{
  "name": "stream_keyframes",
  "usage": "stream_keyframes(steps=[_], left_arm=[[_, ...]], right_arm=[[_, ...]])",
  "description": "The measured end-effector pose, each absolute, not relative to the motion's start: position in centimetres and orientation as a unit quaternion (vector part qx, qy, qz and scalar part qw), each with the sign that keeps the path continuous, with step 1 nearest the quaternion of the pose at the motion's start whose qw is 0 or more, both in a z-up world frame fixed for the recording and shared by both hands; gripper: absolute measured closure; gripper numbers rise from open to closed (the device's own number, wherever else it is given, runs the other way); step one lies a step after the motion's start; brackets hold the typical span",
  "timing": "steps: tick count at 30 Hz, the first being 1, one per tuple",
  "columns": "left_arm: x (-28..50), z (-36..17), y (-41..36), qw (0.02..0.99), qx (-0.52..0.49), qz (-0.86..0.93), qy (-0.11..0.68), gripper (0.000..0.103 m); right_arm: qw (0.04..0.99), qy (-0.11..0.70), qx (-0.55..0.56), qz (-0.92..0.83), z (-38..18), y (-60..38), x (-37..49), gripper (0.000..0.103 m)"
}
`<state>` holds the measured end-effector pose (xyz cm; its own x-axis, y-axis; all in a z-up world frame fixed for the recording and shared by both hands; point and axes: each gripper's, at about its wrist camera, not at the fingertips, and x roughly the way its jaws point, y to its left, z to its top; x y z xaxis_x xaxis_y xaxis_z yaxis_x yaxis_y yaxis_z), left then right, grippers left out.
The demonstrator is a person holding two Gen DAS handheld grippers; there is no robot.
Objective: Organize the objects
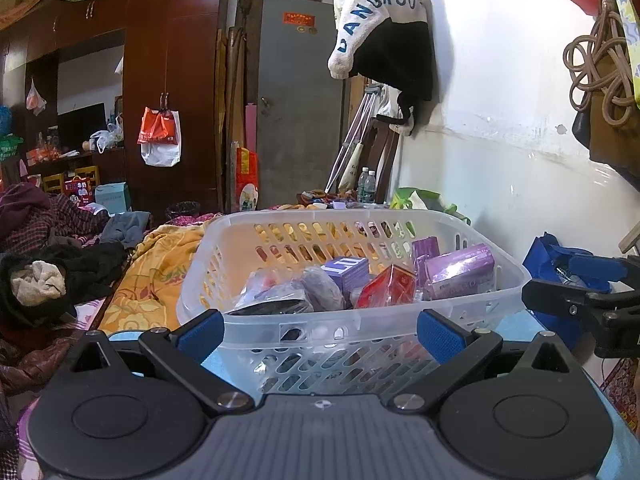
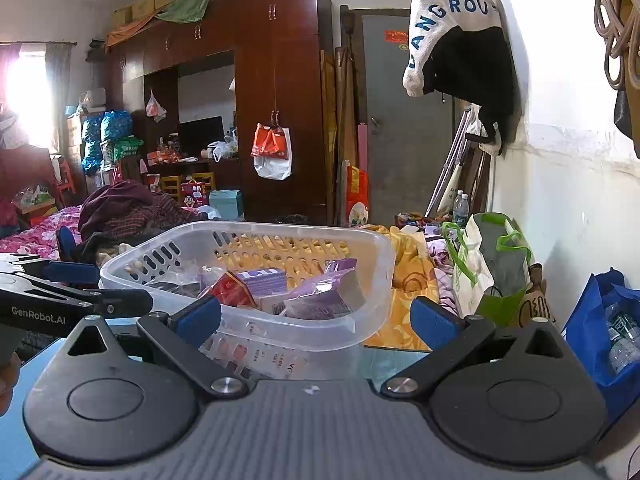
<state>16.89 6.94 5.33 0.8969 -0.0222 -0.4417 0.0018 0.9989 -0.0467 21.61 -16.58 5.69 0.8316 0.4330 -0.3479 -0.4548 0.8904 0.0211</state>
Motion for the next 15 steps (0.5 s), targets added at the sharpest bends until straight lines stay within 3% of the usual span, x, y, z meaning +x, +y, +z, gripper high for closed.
stream_keyframes(steps=[15], left_arm=[[16.86, 5.35, 6.68, 0.974, -0.021, -0.007, 0.226, 0.000]], right_arm=[[0.956, 0.174, -0.032, 0.233, 5.66, -16.63, 21.60, 0.000]])
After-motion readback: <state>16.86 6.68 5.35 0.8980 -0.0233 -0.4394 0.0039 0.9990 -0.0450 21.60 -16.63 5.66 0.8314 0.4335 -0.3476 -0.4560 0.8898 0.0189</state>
